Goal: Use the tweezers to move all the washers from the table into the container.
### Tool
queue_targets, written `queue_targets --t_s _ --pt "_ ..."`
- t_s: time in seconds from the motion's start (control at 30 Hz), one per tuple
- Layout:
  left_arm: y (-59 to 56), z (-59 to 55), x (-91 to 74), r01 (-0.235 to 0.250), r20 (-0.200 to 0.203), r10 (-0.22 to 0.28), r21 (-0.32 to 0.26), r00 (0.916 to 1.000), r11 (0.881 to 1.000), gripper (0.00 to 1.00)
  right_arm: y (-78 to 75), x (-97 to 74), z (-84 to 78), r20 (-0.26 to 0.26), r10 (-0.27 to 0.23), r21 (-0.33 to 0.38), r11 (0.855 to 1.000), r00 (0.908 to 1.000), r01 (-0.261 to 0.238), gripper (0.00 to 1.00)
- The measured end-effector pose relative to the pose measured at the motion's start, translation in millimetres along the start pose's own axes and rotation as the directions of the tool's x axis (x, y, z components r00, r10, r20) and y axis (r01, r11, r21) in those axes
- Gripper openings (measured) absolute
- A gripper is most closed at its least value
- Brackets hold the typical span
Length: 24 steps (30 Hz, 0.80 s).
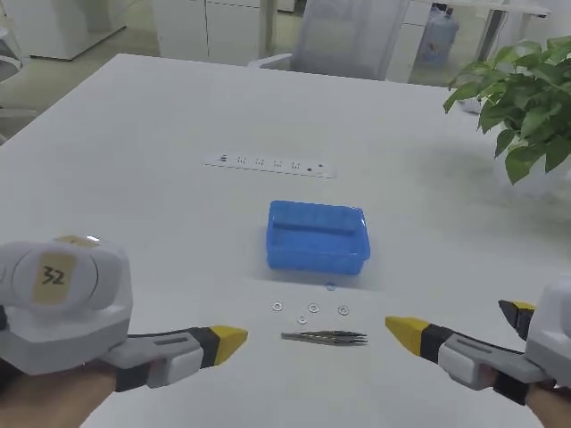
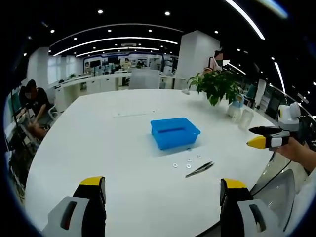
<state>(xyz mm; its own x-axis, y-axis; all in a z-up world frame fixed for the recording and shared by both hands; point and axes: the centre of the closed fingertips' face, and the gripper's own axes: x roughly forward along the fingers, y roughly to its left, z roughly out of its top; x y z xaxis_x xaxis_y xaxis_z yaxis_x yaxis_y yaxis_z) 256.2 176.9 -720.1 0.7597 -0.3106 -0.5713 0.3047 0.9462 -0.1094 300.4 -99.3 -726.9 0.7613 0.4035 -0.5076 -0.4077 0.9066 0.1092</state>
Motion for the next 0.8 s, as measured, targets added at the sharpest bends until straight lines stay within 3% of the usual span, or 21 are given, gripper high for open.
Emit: queue_targets --t_s 0.8 --pt "-12.4 2.9 18.8 0.065 -0.025 -0.063 0.082 0.9977 0.994 0.94 4.8 10.6 1.4 -0.033 0.016 -0.042 0.999 0.9993 -0.017 0.95"
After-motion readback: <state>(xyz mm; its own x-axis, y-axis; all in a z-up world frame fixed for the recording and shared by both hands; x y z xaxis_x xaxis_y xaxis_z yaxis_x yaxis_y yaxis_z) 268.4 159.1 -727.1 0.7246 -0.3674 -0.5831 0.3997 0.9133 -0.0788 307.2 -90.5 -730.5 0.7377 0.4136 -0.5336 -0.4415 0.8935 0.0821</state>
